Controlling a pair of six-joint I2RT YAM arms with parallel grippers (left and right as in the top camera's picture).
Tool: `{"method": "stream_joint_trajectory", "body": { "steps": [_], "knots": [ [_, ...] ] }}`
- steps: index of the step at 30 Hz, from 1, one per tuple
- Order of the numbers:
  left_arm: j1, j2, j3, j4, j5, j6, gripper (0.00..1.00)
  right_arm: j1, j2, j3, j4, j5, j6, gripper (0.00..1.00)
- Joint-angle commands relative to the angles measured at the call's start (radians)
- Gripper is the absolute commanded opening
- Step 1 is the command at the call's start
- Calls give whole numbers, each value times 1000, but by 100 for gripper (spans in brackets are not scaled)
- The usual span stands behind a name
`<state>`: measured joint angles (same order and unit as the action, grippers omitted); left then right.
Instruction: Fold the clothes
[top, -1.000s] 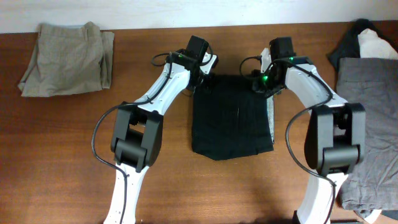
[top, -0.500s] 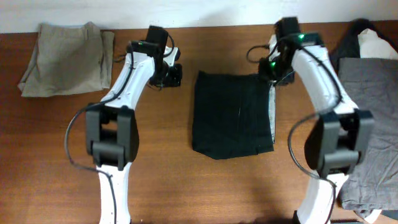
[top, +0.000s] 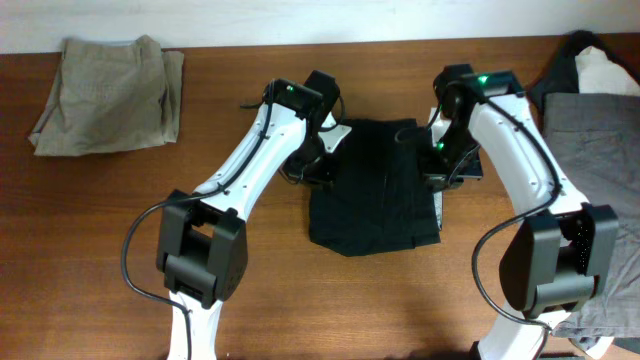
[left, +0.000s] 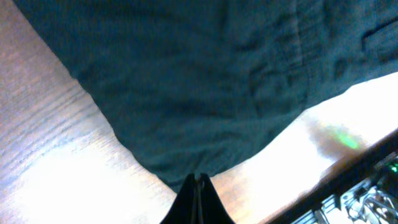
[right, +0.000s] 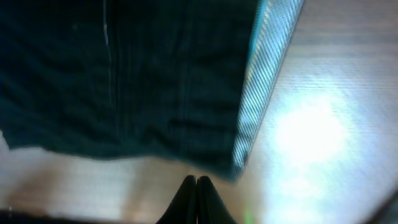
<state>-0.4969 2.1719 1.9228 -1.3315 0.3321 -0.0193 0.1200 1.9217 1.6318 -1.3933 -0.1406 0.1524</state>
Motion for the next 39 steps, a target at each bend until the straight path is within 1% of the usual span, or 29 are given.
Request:
{"method": "stream_joint_trajectory", "body": {
  "steps": [1,4,6,10,13,17,19,20,21,22,23,24,25,26,27,28,30,32,33,35,37,39],
  "knots": [
    [8,9,-69,42,-14,-23,1,4,-31,-146,97,-86,13,4],
    [8,10,-105,96,1,-49,1,4,-31,-275,210,-122,14,4],
    [8,14,-147,146,68,-53,1,3,-31,-347,261,-134,14,4],
    [26,21,-260,218,72,-60,1,-13,-31,-473,378,-127,14,4],
    [77,21,-304,220,64,-58,1,-44,-31,-478,389,-79,14,4],
    [177,21,-323,254,64,-58,11,-49,-31,-476,408,-80,14,4],
    [219,18,-322,251,65,-58,9,-49,-31,-458,410,-80,14,4],
    [228,10,-316,246,69,-58,4,-49,-38,-440,403,-80,14,4],
    [232,-9,-304,243,81,-55,2,-49,-53,-419,395,-80,14,4],
    [231,-37,-292,246,85,-42,2,-49,-73,-396,388,-80,14,4],
    [229,-76,-278,258,82,-15,7,-49,-112,-362,380,-80,14,4],
    [227,-125,-270,296,79,-10,36,-48,-161,-333,379,-81,14,9],
    [227,-151,-270,330,79,-10,99,-48,-200,-316,380,-85,14,16],
    [229,-163,-270,362,72,-11,99,-48,-239,-304,379,-85,14,26],
    [236,-160,-270,405,72,-18,99,-48,-316,-289,373,-89,14,76],
    [238,-140,-270,432,82,-37,99,-48,-379,-282,362,-97,14,87],
    [238,-110,-270,471,133,-36,99,-48,-475,-281,345,-119,14,91],
    [233,-69,-270,527,150,-42,99,-48,-588,-281,322,-148,13,92],
    [231,-38,-270,557,151,-82,99,-48,-637,-281,306,-148,14,94],
    [230,7,-270,582,163,-111,99,-48,-718,-281,270,-148,14,96],
    [229,40,-270,591,208,-111,99,-48,-767,-281,254,-148,13,98],
    [225,56,-271,591,215,-113,99,-48,-796,-281,239,-148,14,100]
  ]
}}
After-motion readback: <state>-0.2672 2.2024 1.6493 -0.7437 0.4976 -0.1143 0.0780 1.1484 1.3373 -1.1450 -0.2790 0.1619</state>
